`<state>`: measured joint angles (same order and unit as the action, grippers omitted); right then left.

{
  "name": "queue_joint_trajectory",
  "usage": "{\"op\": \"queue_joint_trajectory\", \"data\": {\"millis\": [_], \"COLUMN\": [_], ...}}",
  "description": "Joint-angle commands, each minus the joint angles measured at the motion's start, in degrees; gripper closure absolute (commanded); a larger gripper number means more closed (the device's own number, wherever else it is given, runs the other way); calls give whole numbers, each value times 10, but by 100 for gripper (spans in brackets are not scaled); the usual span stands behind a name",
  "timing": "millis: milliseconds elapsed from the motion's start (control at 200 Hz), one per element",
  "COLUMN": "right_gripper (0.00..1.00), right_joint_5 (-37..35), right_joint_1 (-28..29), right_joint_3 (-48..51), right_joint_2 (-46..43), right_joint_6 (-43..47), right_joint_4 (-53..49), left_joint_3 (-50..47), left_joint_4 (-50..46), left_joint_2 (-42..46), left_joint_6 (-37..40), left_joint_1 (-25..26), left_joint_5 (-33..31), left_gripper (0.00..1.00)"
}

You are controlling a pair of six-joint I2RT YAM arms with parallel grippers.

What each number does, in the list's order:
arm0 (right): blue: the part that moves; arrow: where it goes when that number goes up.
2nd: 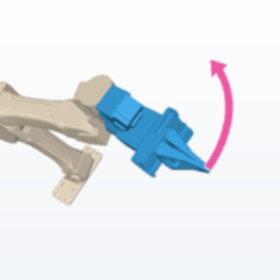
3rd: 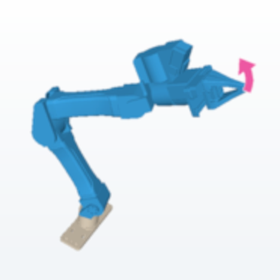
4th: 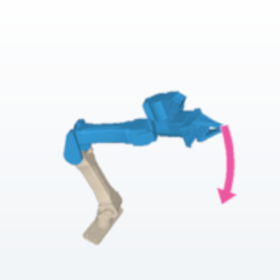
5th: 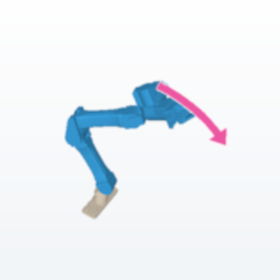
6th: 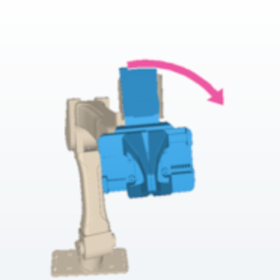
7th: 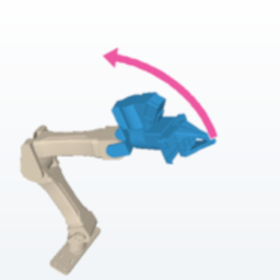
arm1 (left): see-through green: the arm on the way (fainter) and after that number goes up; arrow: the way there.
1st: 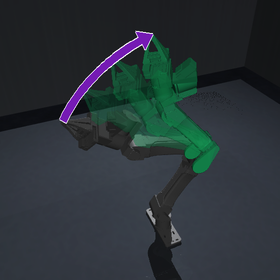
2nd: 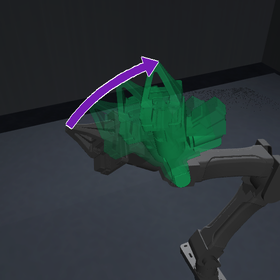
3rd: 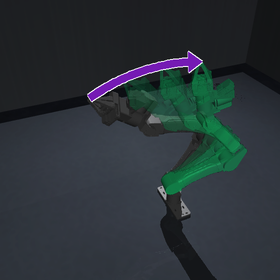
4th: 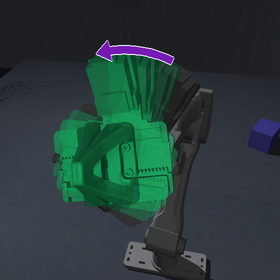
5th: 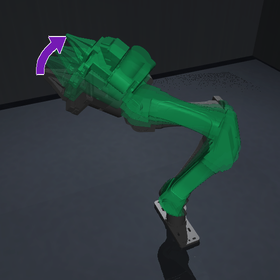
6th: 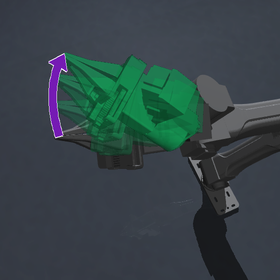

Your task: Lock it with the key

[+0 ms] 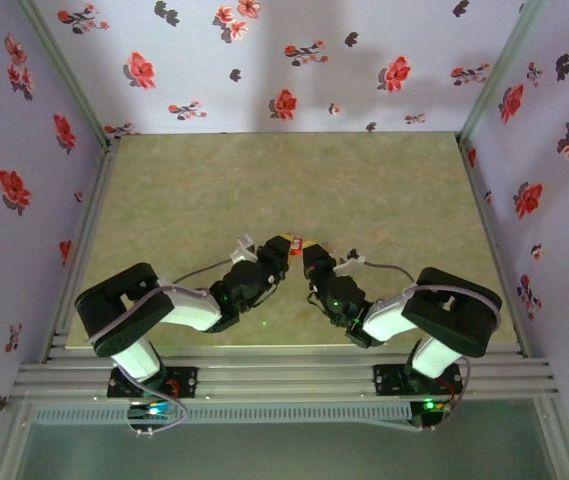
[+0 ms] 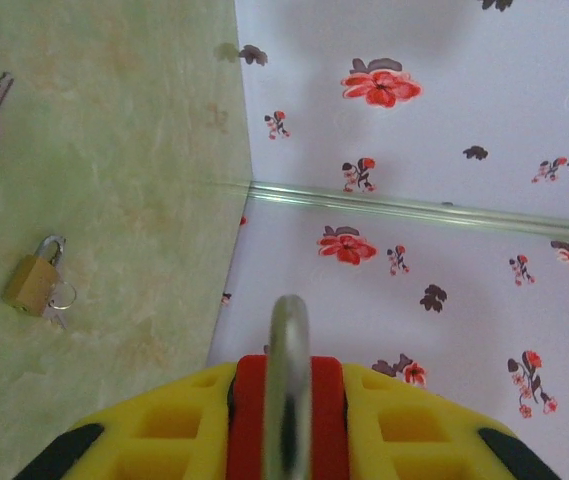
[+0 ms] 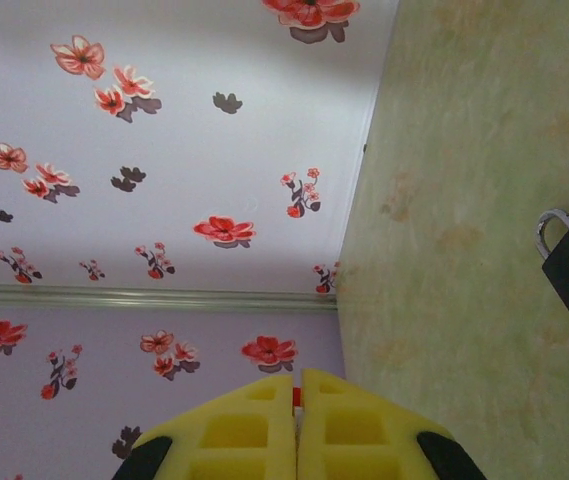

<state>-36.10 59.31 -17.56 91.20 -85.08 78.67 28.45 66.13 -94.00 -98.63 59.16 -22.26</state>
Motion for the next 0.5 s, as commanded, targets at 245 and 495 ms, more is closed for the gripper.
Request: {"op": "queue_joint_trajectory", "data": {"millis": [245,495], "right_gripper": [100,100], "right_joint_5": [-88,-124], "right_joint_1": [4,11], "right_joint_3": [35,52], "right_joint_2": [-13,-23], "right_joint_6": [3,-9], "right_joint_4": [7,7], "left_joint_3": [-1,2], "left_joint_4": [13,12], "left_joint_2": [22,14], "left_joint_6": [45,39], "left_joint_1": [11,11], "left_joint_5": [-17,-40], "left_gripper": [100,100]}}
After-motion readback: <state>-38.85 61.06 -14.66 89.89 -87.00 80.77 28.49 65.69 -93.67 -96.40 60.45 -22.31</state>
